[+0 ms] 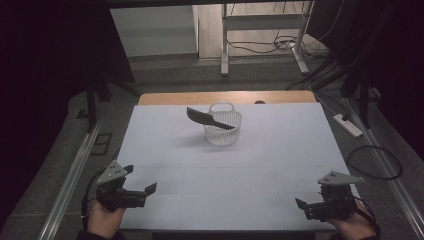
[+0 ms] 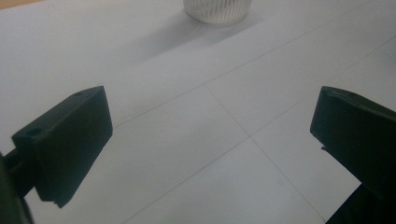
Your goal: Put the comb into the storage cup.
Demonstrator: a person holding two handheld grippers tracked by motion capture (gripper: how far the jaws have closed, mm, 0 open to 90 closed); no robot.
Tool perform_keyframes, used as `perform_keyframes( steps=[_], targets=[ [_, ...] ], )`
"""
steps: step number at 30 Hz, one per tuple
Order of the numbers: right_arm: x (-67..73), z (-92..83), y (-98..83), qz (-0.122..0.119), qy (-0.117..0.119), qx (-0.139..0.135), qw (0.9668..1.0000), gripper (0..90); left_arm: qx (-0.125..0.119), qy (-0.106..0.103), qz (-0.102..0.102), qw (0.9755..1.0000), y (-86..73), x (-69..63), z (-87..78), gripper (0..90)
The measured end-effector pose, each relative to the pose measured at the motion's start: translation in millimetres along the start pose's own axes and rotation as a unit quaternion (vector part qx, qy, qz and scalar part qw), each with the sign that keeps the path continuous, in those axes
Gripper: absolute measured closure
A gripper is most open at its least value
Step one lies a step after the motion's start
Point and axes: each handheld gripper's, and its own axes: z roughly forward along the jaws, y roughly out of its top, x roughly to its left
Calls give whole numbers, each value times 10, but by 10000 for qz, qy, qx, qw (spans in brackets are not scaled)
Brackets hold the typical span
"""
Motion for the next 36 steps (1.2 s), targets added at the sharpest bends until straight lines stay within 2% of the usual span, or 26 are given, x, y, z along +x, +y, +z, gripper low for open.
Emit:
perform_keyframes(
  steps=[15, 36],
  targets=[
    [1, 1, 1, -9, -19, 18, 10000, 0, 32, 140, -109, 9998, -168, 9, -145, 0],
    [2, 1, 4, 26, -67, 22, 10000, 0, 311, 393, -79, 9987, -276, -45, -207, 0]
  ],
)
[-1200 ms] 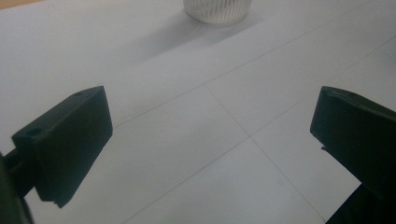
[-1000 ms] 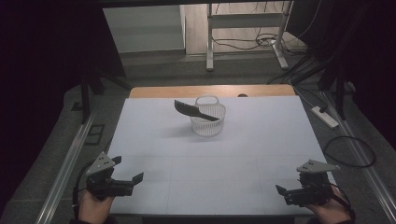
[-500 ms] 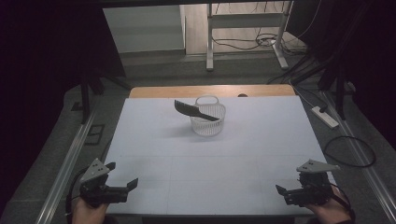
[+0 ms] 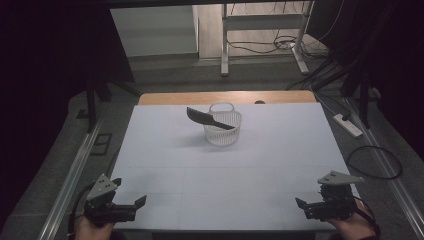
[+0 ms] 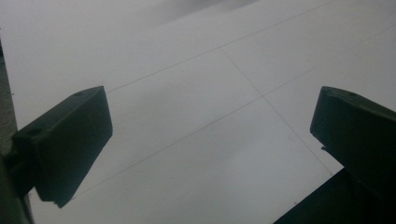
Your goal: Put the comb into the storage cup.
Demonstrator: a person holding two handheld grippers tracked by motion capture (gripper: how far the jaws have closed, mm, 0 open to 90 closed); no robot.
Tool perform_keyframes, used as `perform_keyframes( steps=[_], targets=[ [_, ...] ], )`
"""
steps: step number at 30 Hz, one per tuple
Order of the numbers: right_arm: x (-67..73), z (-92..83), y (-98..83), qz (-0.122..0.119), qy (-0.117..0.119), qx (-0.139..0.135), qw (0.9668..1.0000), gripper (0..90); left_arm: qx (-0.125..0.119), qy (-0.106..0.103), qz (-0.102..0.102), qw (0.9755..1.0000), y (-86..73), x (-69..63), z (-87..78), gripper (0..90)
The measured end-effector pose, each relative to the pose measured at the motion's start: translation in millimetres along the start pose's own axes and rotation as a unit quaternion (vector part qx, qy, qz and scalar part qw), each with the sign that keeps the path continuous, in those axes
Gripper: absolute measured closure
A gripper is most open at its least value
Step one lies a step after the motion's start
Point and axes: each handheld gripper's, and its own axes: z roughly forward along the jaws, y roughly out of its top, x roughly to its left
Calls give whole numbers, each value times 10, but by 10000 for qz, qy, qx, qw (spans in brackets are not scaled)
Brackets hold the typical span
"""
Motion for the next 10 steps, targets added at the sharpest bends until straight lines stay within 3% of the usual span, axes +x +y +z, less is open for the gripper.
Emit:
perform_keyframes(
  steps=[10],
  targets=[
    [1, 6, -1, -27, -14, 17, 10000, 0, 155, 60, 38, 9999, 14, -14, 24, 1]
  ],
)
